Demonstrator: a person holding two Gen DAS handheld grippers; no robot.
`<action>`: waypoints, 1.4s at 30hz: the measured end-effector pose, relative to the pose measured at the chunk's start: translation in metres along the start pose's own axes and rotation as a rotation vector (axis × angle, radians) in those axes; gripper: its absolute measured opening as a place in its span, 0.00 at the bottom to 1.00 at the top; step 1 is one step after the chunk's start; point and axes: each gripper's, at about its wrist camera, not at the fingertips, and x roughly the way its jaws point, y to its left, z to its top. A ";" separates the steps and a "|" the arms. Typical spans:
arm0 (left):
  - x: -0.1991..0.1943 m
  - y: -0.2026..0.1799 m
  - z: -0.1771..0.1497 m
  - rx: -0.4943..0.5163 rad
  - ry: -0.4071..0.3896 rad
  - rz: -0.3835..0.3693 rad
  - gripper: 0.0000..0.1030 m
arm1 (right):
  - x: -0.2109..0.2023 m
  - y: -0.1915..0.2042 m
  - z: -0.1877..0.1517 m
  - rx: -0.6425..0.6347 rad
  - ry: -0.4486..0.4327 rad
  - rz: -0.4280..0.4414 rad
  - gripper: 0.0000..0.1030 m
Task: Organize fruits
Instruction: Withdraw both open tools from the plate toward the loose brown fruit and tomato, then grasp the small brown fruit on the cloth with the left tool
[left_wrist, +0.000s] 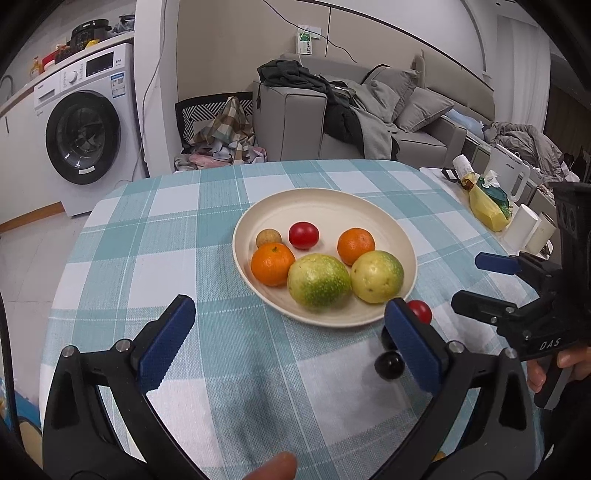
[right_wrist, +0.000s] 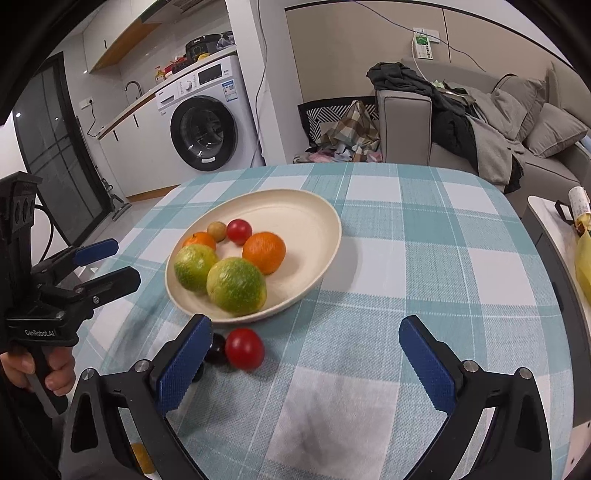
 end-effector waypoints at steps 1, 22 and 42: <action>-0.003 0.000 -0.002 -0.004 0.001 -0.001 0.99 | -0.001 0.001 -0.002 -0.001 0.003 0.001 1.00; -0.027 -0.018 -0.053 -0.036 0.064 -0.044 0.99 | -0.022 0.016 -0.039 0.018 0.070 0.040 1.00; -0.029 -0.040 -0.097 -0.013 0.158 -0.101 0.99 | -0.024 0.033 -0.064 -0.018 0.096 0.061 1.00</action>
